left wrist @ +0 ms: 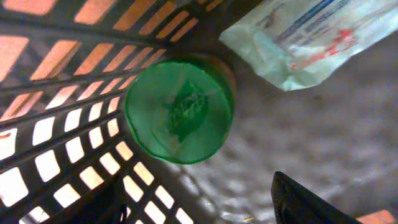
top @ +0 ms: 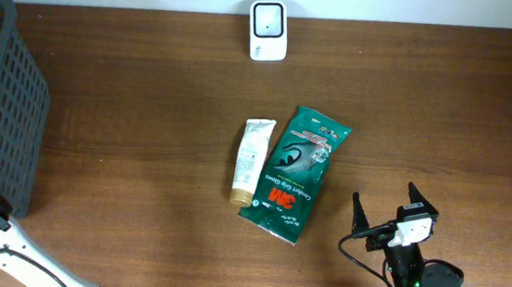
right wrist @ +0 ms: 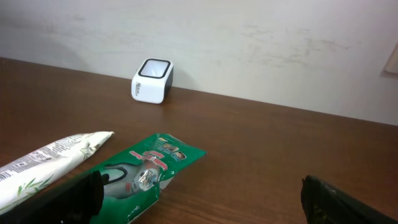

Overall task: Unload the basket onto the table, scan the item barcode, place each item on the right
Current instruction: 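Reach the left gripper into the basket and grasp the green-lidded jar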

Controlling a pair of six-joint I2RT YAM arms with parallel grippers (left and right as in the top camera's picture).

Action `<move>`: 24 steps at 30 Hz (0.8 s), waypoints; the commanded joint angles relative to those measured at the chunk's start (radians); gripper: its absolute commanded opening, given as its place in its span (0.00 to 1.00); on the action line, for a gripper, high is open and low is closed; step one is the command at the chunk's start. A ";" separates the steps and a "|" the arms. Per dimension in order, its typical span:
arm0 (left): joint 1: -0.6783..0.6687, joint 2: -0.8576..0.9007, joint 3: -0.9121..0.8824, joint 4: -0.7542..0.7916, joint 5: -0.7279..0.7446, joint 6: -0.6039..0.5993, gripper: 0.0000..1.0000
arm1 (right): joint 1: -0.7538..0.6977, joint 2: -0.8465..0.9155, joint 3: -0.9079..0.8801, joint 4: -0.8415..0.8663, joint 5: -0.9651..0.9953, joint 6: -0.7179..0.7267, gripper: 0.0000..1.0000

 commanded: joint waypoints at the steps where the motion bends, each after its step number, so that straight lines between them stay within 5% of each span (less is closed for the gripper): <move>1: -0.018 0.007 -0.052 0.011 -0.135 -0.076 0.74 | -0.007 -0.006 -0.009 0.001 -0.009 -0.004 0.98; 15: -0.020 0.008 -0.246 0.197 -0.191 -0.151 0.78 | -0.007 -0.006 -0.009 0.001 -0.009 -0.004 0.98; 24: -0.089 0.008 -0.246 0.278 0.034 -0.050 0.74 | -0.007 -0.006 -0.009 0.001 -0.009 -0.004 0.99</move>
